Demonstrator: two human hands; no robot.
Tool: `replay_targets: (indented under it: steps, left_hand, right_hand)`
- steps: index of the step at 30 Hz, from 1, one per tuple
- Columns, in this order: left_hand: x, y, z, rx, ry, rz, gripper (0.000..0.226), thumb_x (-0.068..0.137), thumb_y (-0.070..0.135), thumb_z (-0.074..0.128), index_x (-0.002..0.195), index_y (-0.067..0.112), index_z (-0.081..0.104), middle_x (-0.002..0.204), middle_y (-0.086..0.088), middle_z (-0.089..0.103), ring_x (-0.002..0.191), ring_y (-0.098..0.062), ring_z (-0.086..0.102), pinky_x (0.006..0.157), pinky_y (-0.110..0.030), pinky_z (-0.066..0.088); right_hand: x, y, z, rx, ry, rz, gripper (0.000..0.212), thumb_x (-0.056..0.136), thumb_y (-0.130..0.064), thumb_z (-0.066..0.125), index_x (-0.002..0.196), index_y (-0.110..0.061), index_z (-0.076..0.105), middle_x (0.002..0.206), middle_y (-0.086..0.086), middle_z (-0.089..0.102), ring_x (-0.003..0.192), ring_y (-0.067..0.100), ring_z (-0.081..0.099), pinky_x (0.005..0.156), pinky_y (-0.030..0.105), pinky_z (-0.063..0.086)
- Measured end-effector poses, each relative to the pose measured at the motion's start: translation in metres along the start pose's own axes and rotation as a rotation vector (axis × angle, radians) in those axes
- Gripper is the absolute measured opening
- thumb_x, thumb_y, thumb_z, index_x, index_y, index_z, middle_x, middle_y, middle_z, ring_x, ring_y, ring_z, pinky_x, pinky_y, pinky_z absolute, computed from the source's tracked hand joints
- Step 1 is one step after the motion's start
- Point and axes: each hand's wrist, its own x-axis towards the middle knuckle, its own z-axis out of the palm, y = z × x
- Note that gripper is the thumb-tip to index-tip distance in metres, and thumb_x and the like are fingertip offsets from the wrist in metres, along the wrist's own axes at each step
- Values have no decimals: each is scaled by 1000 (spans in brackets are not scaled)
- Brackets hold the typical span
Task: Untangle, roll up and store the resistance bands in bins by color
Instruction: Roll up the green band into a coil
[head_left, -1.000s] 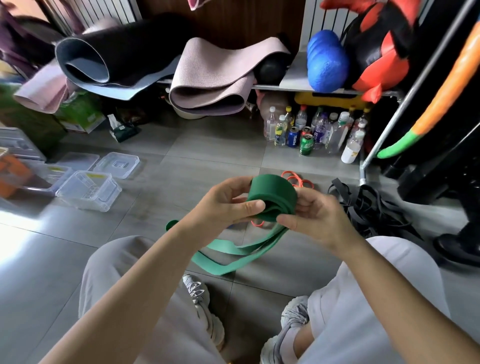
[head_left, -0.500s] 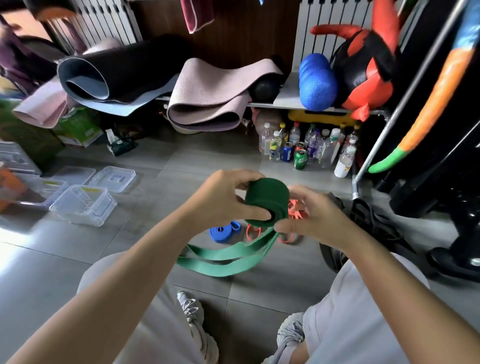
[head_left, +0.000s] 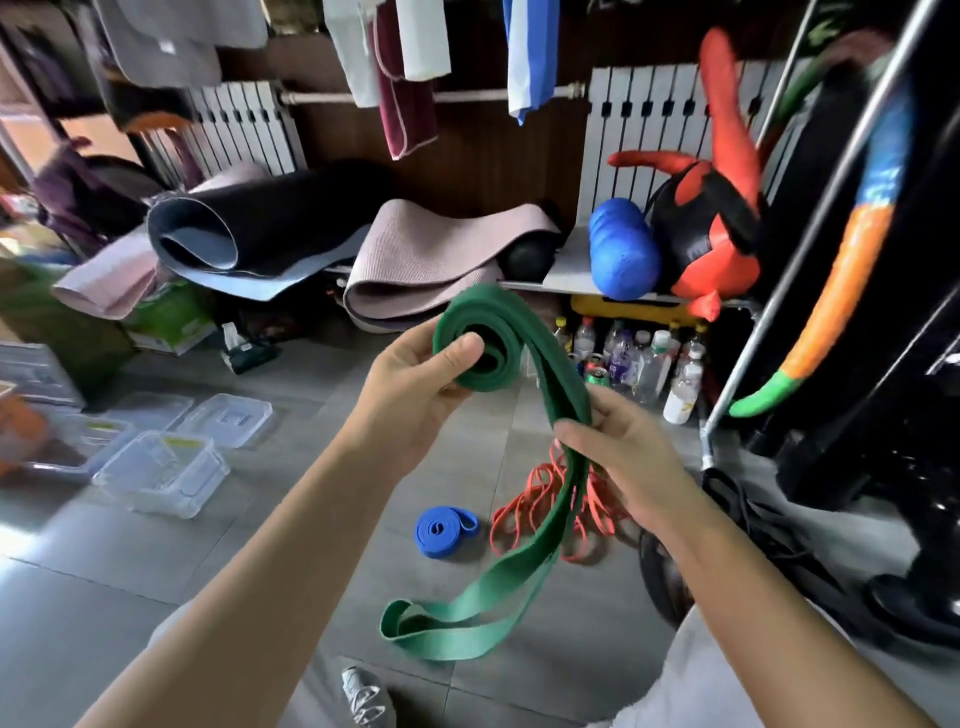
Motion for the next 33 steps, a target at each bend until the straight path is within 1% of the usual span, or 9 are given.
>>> replay_targets:
  steps: [4,8,11,16,20,22,25,30,33]
  left_hand:
    - [7,10,-1,-2,24,28,26,78,10,62,104,6,63,93,-4,72,87,-15,67,77,-26,54]
    - [4,13,1,18,-1,27,33,76,10,60,109,5,61,94,-4,71,89,-16,67,76,-26,54]
    - [3,14,-1,38,4,21,37,79,10,62,115,2,59,102,-9,70,95,-20,67,79,-27,54]
    - [11,11,1,-12,5,9,46,83,10,60,126,-5,51,126,-27,55,117,-38,55,88,-33,51]
    - [11,11,5,56,24,-6,41,77,7,68,116,1,59,103,-12,69,97,-25,66,85,-33,55]
    - [6,2,5,155,9,-42,44,68,7,68,111,7,62,94,-6,72,87,-19,68,81,-31,56]
    - [-3,-16,1,292,-11,-96,52,60,8,72,111,9,63,98,-8,72,89,-22,68,80,-31,56]
    - [-17,-36,-6,314,-16,-159,52,60,10,75,111,9,63,102,-11,71,93,-25,67,81,-32,55]
    - [-24,-47,-5,330,-20,-217,54,62,8,80,113,6,62,105,-15,70,97,-30,66,86,-40,54]
  right_hand:
    - [15,-19,-5,-139,-27,-32,45,58,-14,84,96,-18,61,65,-18,60,62,-2,54,64,19,43]
    - [15,-23,-9,-116,5,-104,29,66,-3,78,85,-23,68,63,-15,60,59,0,52,60,13,43]
    - [15,-40,-16,-94,54,-161,24,66,-10,66,88,-20,66,52,-13,55,49,1,45,53,14,36]
    - [25,-57,-28,-35,32,-216,28,62,-20,74,90,-20,70,56,-10,54,50,9,42,51,21,37]
    - [24,-25,-28,-347,-77,19,27,70,-17,79,93,-17,64,82,4,69,71,12,62,80,36,55]
    - [19,-4,-25,-514,-181,190,42,61,-33,81,96,-18,63,99,5,69,89,14,64,96,44,49]
    - [11,11,-18,-607,-197,185,79,47,-64,82,114,-28,59,119,-9,62,114,8,57,105,38,41]
    - [1,24,-9,-243,-89,37,60,61,-27,81,115,-31,56,113,-4,67,111,13,61,102,36,44]
    - [-7,36,-4,-120,-25,35,46,62,-18,75,105,-25,59,99,-5,72,98,12,67,86,31,51]
